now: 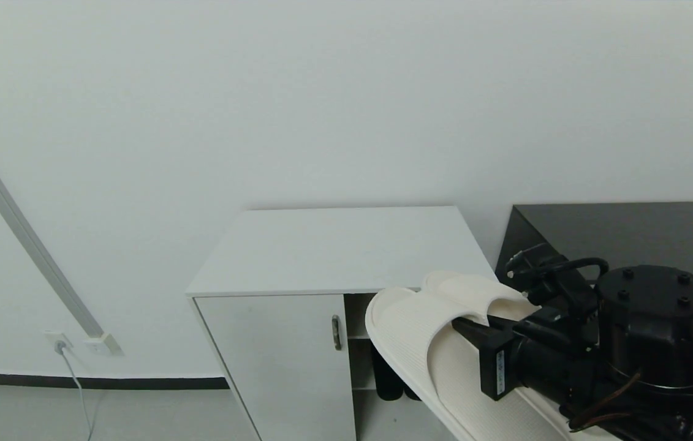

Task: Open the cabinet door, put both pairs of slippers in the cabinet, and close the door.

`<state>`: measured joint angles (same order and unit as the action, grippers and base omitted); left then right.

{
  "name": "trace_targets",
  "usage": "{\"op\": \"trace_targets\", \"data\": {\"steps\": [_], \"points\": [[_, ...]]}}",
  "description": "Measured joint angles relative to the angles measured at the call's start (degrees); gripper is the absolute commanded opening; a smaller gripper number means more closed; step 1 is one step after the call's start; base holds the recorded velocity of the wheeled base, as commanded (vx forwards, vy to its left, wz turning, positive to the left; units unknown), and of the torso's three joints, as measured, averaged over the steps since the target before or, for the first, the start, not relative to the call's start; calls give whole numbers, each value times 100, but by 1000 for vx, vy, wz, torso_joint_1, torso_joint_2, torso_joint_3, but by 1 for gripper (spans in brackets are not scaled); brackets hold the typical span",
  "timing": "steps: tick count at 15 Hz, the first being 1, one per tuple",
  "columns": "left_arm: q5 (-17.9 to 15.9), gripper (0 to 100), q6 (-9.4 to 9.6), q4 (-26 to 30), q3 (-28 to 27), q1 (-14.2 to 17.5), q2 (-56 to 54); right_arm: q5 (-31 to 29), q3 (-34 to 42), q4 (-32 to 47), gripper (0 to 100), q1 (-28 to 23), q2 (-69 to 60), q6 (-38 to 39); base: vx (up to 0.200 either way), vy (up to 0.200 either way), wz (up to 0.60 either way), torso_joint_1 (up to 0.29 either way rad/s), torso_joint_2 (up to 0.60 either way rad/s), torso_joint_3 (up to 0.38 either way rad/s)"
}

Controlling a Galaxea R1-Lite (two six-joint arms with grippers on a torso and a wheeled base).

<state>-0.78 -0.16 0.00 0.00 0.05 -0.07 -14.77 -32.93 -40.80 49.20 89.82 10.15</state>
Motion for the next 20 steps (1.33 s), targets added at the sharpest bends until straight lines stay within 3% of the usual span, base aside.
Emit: {"op": "trace_targets", "data": {"steps": [13, 20], "points": [[7, 0, -16, 0, 0, 0, 0, 5, 156, -17, 0, 2, 21, -190, 0, 0, 0, -4, 8, 5], [7, 0, -9, 0, 0, 2, 0, 17, 212, -26, 0, 41, 32, -190, 0, 0, 0, -165, 389, 218]]}}
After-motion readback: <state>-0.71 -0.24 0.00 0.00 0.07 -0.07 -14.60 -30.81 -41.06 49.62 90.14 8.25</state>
